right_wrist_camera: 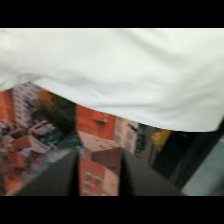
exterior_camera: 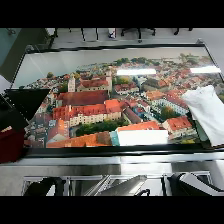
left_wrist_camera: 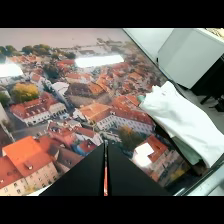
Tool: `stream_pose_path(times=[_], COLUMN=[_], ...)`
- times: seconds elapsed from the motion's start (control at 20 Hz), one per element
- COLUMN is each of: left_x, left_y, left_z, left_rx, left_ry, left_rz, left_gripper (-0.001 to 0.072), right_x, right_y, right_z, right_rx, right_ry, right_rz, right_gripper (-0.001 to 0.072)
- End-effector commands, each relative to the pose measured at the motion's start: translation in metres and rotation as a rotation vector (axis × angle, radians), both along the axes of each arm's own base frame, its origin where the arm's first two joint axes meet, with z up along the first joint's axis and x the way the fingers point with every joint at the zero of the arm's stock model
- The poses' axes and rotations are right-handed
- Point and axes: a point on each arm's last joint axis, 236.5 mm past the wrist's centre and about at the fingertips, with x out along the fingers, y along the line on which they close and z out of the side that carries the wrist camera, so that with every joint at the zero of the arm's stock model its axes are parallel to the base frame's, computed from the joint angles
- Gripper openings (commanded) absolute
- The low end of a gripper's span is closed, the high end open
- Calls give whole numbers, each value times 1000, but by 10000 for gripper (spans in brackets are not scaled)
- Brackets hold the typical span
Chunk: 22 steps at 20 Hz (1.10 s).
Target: Fold the shirts.
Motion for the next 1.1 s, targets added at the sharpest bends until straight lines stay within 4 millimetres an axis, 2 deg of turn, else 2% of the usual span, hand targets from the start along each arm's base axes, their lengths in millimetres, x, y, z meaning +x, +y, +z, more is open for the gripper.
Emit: stream_pose_path(times=[0.0,0.05,0.15,0.2,0.3,0.4,0.5,0.6,0.65,0.75,0.9,1.05], left_x=[1,2,2,3,5,8,10,0,-6,-13,-15,-12], left_y=[0,1,0,-2,-8,-19,-39,-61,-71,-87,-101,-104], left_z=[1,1,-4,-12,-44,-77,-118,-170,-192,-218,-224,-222], left_rx=[-4,-3,5,19,55,87,82,92,99,109,111,101], left_ry=[-4,-4,13,45,182,294,373,470,515,555,552,535], left_rz=[5,5,-2,-15,-57,-113,-156,-201,-221,-246,-266,-260], left_gripper=[23,23,23,23,23,23,23,22,22,23,23,22], right_x=[57,67,84,88,88,72,43,16,7,-4,-35,-45], right_y=[35,47,88,116,190,266,334,380,393,410,425,425], right_z=[43,48,58,60,64,54,29,6,-1,-6,-15,-20], right_rx=[12,-30,-102,-126,-167,-195,-194,-174,-155,-138,-49,-31], right_ry=[-269,-291,-334,-350,-410,-472,-518,-561,-565,-570,-494,-459], right_rz=[139,196,373,469,668,841,983,1080,1098,1148,1238,1270], right_gripper=[24,25,24,24,24,24,25,24,24,25,25,25])
